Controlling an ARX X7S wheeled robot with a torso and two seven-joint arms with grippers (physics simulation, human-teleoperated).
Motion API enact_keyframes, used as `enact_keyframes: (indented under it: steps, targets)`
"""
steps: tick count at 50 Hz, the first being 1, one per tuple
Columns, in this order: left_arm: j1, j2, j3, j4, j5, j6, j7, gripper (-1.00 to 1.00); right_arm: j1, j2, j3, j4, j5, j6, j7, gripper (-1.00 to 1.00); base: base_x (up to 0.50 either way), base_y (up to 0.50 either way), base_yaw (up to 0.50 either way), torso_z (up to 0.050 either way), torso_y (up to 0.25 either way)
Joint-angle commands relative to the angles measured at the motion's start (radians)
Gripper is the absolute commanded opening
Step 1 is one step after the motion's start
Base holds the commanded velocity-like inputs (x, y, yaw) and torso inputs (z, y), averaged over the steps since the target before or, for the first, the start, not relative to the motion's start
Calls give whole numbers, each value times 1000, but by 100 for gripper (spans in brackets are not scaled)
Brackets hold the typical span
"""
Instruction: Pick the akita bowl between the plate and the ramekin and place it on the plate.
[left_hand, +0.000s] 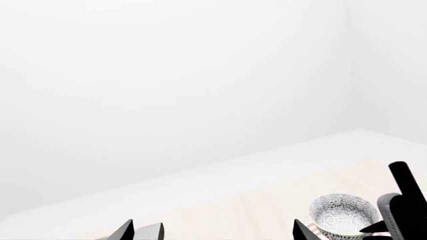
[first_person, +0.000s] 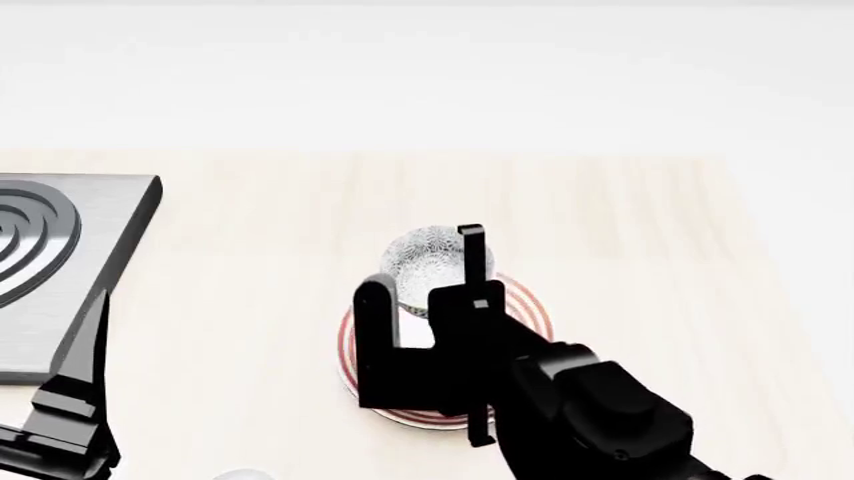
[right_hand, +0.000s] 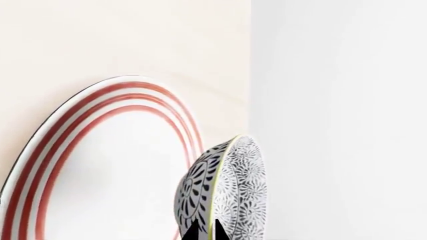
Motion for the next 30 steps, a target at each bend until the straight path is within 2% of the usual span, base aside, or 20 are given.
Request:
enact_keyframes:
  steps: [1,30]
  targets:
    - [5,15,-16,-4,7,10,35,100,-15,-64,26,111,-55,-63,34,-100,0,0,0,0,0]
    - [16,0,-9,-5,6,54,45,100,-54,-95,14,194,-61,-119,56,-100,0,0,0,0,0]
